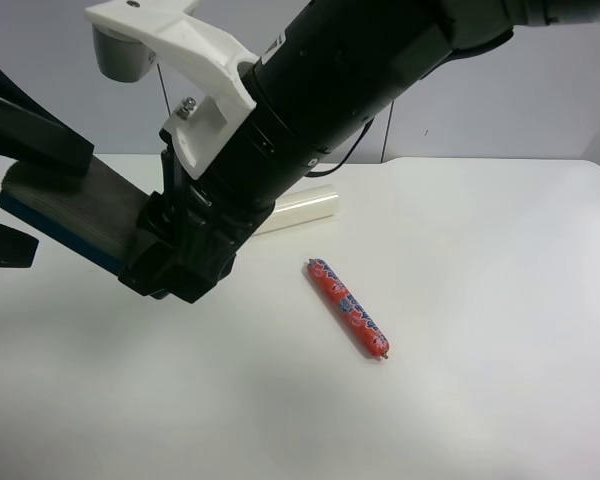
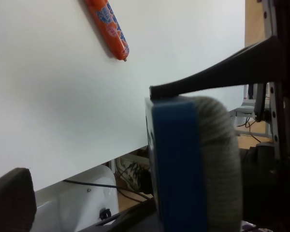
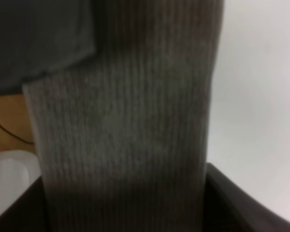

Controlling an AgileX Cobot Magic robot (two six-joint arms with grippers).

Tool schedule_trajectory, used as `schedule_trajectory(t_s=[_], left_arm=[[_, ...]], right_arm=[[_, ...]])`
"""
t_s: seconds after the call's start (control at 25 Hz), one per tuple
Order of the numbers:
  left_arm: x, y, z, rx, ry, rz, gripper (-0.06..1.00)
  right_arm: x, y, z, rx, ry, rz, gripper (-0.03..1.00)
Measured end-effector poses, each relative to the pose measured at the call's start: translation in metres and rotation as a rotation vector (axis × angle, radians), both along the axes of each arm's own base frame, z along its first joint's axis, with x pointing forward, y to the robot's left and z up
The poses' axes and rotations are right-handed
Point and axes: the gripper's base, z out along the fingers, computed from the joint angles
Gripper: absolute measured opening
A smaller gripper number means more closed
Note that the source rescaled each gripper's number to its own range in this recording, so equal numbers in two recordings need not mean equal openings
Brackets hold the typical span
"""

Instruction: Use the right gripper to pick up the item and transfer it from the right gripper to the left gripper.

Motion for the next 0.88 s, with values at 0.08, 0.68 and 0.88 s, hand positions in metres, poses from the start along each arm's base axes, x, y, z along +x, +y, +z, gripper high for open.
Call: schedule_trajectory(t_s=[0.08, 0.68, 0.88], left_arm=[[0.0, 0.0, 0.0, 0.0, 0.0, 0.0, 1.0], [0.0003, 0.0001, 0.0001, 0.0, -0.002, 0.003, 0.75], [0.0036, 0.0009, 0.0009, -0.002, -0.026, 0.033, 0.52]], right_arm=[[0.0005, 0.0007, 0.0007, 0.01, -0.005, -0.002, 0.0], [-0.0009, 0.0034, 0.0035, 0.054, 0.024, -0.009, 0.0], [-0.0014, 0.0042, 0.0044, 0.067, 0.029, -0.006, 0.0]])
